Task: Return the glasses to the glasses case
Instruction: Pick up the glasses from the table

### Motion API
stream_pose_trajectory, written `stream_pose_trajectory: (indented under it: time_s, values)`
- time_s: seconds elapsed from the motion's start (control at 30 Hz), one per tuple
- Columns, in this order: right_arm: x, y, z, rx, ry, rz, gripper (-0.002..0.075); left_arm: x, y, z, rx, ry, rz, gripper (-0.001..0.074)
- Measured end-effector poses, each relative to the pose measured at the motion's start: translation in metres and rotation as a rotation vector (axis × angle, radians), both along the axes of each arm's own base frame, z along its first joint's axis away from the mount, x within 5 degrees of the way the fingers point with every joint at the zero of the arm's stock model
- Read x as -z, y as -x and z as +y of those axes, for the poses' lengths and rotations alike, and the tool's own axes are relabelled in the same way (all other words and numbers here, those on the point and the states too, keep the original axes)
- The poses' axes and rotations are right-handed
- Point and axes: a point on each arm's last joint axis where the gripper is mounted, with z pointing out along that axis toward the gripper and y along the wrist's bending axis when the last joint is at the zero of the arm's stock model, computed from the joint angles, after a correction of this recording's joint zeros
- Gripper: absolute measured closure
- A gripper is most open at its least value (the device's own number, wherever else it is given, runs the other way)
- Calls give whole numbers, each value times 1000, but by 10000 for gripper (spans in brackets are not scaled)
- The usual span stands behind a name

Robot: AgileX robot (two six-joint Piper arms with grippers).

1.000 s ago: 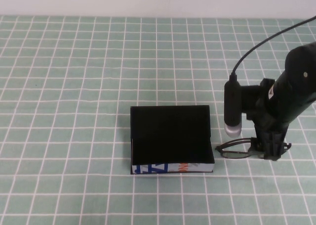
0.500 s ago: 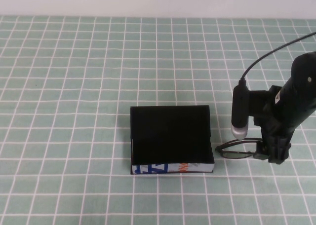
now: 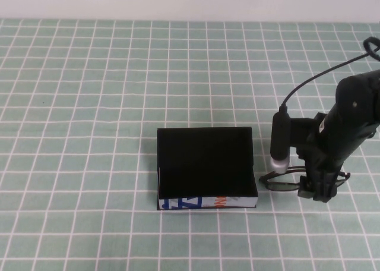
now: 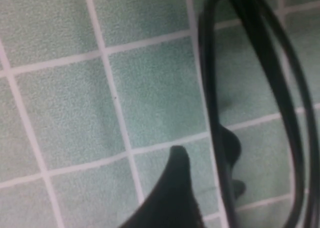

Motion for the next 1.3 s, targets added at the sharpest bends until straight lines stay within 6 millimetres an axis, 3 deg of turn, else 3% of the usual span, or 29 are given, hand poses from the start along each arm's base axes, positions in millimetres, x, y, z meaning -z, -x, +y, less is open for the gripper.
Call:
stream_pose_trajectory:
  time_s: [0.23, 0.6, 0.97, 1.3]
  values:
    - [13, -5, 2, -1, 6, 2, 142, 0, 0, 0, 0, 2, 0, 737]
    - [15, -8, 2, -3, 6, -12, 146, 0, 0, 0, 0, 2, 0, 737]
    - [26, -9, 2, -9, 26, 20, 206, 0, 0, 0, 0, 2, 0, 737]
    - [26, -8, 1, -14, 35, 25, 307, 0, 0, 0, 0, 2, 0, 737]
